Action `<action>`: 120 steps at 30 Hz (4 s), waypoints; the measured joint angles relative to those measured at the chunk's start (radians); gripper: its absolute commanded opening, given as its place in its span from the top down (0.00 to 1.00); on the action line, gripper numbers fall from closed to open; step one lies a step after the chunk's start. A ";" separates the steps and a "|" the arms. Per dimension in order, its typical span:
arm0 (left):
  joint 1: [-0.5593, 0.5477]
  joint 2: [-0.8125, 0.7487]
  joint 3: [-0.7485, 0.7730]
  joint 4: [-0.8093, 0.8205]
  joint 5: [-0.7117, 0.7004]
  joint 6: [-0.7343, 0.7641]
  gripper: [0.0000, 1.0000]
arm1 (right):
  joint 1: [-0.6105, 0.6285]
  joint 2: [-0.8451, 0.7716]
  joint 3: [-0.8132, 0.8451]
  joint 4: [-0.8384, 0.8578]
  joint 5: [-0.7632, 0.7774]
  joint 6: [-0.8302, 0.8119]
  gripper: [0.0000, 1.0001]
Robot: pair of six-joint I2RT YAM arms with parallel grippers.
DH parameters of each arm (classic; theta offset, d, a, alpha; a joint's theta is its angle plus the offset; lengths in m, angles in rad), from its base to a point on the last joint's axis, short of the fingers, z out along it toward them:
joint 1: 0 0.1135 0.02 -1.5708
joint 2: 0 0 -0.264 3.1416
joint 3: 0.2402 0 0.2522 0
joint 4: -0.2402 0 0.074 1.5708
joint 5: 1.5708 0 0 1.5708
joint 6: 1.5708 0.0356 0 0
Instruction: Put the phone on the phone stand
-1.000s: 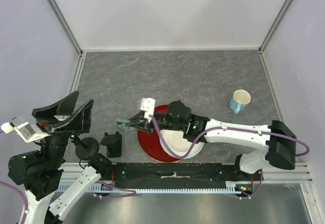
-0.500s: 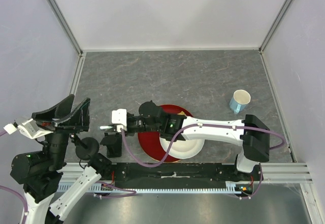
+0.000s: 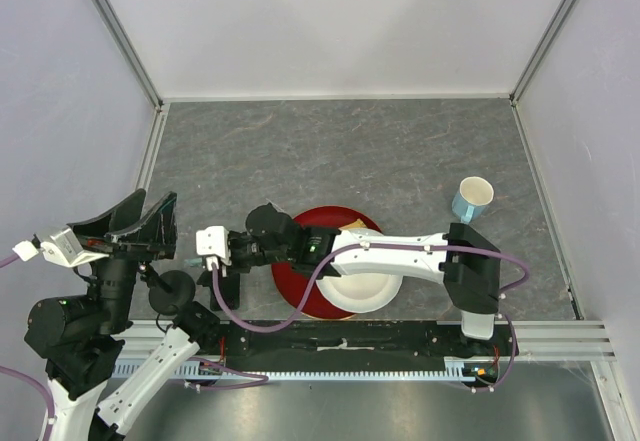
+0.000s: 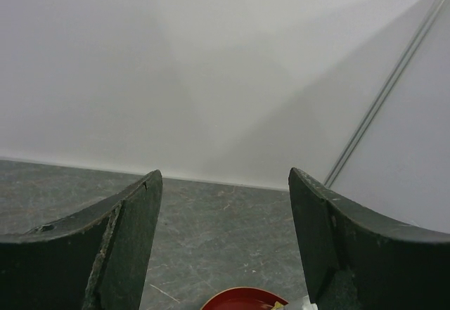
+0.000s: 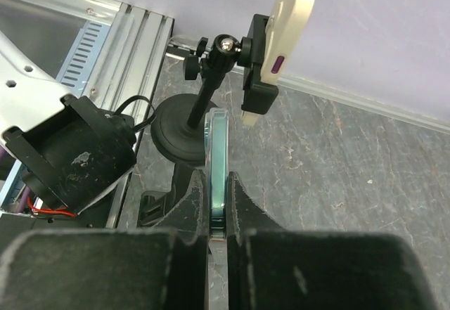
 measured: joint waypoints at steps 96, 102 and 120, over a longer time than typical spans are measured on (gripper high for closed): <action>0.000 -0.003 0.000 -0.031 -0.007 -0.035 0.21 | 0.155 -0.056 -0.135 -0.002 0.383 -0.095 0.19; 0.000 0.001 0.006 -0.056 -0.006 -0.034 0.19 | 0.154 -0.323 -0.311 -0.061 0.665 -0.101 0.05; 0.000 0.114 0.036 -0.111 0.135 -0.137 0.18 | -0.202 -1.153 -0.444 -0.617 1.215 0.612 0.02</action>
